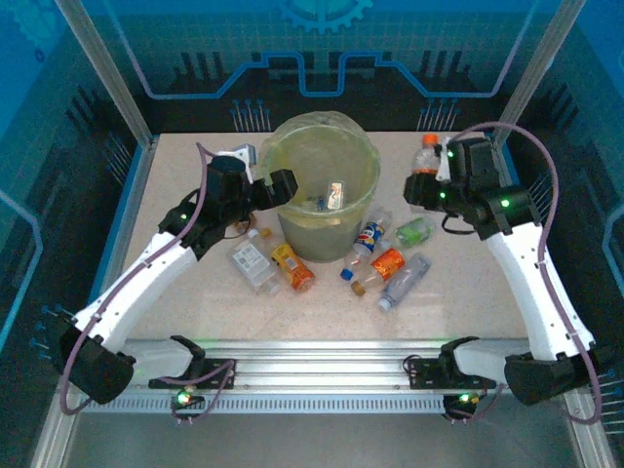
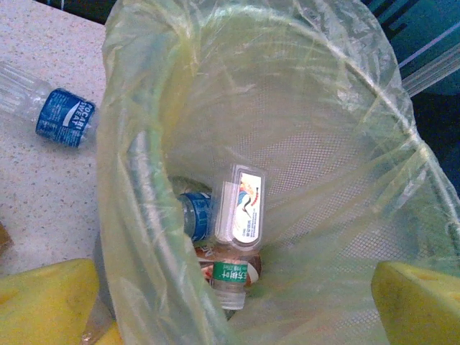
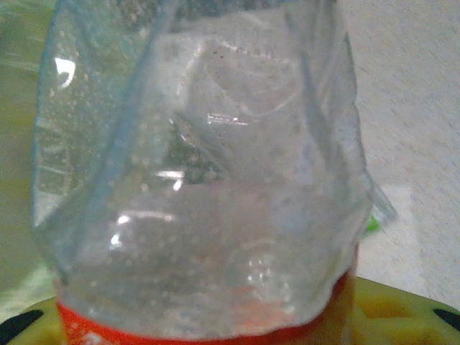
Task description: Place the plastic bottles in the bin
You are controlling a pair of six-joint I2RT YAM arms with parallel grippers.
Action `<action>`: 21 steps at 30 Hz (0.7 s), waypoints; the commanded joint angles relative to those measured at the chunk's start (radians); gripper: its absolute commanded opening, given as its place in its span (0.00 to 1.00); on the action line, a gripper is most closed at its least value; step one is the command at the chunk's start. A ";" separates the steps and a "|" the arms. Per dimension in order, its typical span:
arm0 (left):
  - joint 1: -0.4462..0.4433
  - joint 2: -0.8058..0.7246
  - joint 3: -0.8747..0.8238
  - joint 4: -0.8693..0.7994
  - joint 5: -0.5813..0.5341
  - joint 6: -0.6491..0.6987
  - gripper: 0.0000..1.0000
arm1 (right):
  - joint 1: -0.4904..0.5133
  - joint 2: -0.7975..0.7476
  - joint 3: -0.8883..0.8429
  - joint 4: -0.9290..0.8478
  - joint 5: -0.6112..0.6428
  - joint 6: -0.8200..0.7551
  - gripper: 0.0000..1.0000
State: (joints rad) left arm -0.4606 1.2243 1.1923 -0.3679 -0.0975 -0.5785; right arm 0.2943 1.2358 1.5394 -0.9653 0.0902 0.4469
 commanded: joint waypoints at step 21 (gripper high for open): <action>0.028 -0.120 -0.067 0.004 -0.048 -0.056 0.99 | 0.388 0.757 0.874 -0.255 -0.023 -0.171 0.47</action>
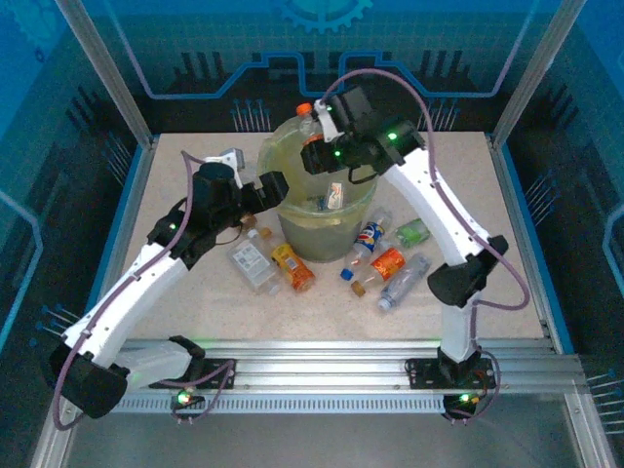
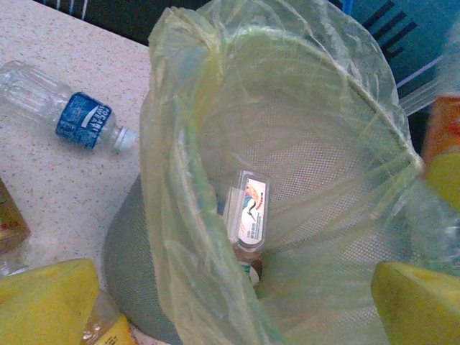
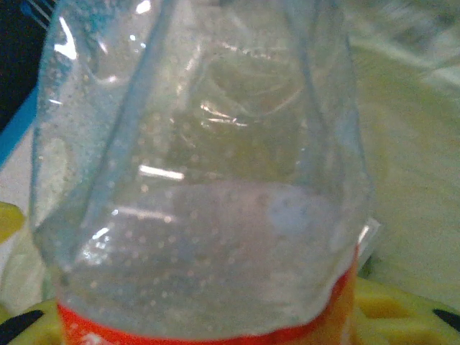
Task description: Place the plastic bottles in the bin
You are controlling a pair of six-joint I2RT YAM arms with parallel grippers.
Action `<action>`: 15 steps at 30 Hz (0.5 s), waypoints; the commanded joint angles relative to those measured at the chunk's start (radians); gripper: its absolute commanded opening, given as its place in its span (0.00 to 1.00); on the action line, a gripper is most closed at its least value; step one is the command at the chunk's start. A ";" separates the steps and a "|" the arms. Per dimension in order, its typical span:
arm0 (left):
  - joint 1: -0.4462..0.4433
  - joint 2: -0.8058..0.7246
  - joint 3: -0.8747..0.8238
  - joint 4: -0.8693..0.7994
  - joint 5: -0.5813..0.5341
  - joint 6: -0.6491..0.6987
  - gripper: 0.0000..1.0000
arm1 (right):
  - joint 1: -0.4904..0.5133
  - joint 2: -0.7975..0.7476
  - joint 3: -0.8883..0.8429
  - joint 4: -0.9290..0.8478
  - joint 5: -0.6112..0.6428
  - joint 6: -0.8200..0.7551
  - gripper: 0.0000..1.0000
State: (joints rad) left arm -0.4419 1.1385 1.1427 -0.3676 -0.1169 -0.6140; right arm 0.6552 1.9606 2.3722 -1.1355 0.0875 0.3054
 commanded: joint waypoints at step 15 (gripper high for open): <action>0.026 -0.072 -0.043 -0.003 -0.043 -0.030 0.99 | 0.083 0.056 -0.101 -0.128 0.044 -0.015 0.62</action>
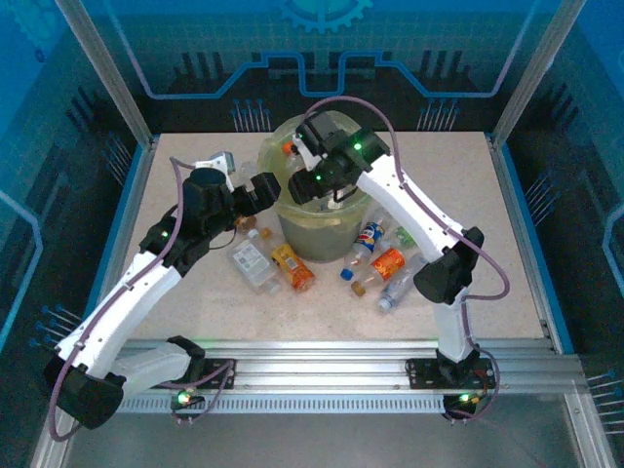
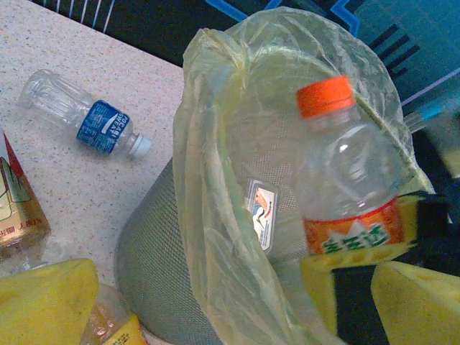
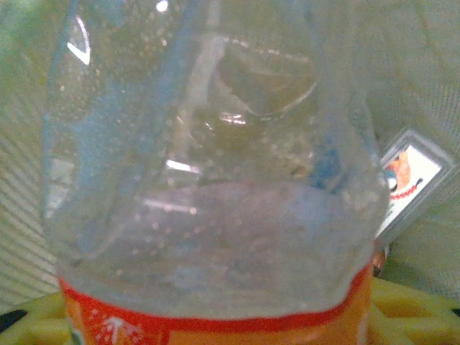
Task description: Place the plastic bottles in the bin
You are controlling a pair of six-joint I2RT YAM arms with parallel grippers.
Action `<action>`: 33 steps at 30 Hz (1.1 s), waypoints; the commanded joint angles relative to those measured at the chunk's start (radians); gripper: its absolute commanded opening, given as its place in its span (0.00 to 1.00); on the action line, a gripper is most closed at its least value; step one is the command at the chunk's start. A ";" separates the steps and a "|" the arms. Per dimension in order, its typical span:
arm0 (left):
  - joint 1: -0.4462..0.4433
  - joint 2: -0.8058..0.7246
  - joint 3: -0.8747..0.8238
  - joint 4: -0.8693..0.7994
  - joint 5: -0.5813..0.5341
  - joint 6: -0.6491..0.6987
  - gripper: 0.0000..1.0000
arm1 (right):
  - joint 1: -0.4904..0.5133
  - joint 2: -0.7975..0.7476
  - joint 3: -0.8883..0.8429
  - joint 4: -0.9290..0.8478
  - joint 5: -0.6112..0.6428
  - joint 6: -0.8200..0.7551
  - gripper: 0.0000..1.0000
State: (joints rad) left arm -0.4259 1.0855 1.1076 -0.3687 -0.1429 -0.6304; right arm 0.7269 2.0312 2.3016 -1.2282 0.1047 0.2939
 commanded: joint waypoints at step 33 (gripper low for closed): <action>0.042 -0.018 -0.018 -0.011 -0.025 -0.023 0.99 | -0.024 -0.324 -0.125 -0.045 0.257 0.087 0.91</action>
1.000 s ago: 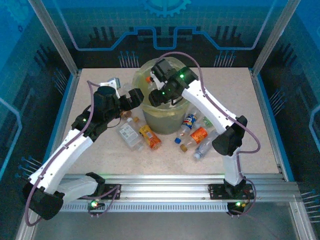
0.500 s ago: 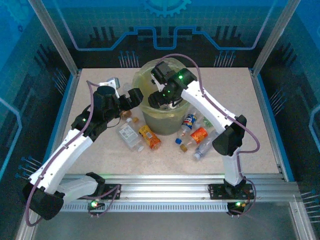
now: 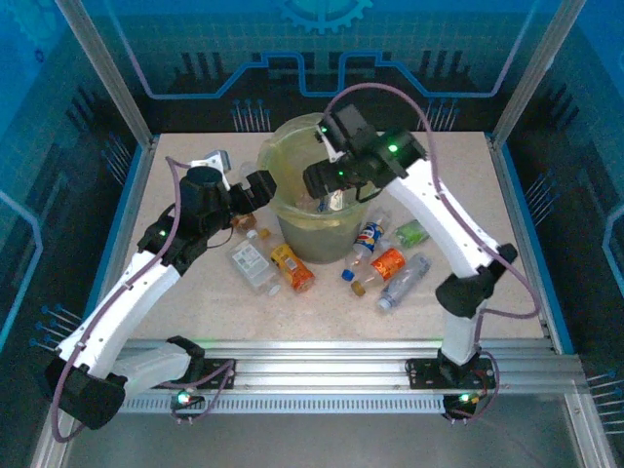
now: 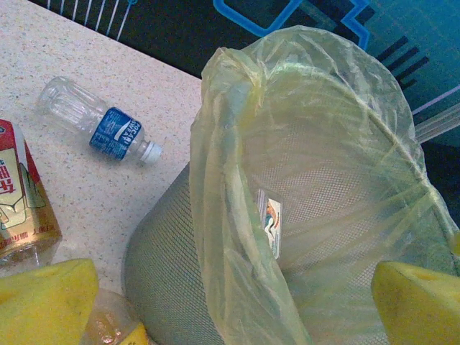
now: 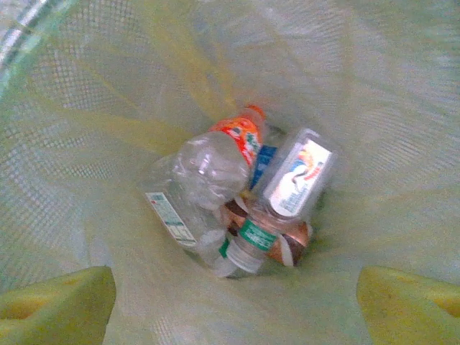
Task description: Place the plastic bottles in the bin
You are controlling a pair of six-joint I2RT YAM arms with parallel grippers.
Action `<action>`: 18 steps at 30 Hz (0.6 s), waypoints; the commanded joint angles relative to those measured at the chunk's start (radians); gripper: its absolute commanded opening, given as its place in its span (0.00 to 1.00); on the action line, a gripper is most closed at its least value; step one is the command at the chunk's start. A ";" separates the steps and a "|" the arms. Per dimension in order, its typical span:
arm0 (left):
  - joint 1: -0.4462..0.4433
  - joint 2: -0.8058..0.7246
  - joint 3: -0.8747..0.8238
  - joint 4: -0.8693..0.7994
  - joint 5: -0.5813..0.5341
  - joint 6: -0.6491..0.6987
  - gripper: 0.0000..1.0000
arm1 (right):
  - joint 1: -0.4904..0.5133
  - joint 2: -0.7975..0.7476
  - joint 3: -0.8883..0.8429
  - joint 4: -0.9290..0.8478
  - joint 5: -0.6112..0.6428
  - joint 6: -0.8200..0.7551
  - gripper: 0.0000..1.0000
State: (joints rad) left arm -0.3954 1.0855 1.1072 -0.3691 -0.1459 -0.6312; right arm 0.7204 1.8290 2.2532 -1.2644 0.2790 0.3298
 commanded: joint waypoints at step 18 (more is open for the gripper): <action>0.029 -0.035 -0.072 0.018 -0.063 -0.061 0.99 | -0.218 -0.829 -1.013 0.112 0.056 0.452 1.00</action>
State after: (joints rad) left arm -0.3759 1.0721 1.0534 -0.3748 -0.1795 -0.6628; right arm 0.5213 1.0233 1.3190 -1.1675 0.3737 0.6804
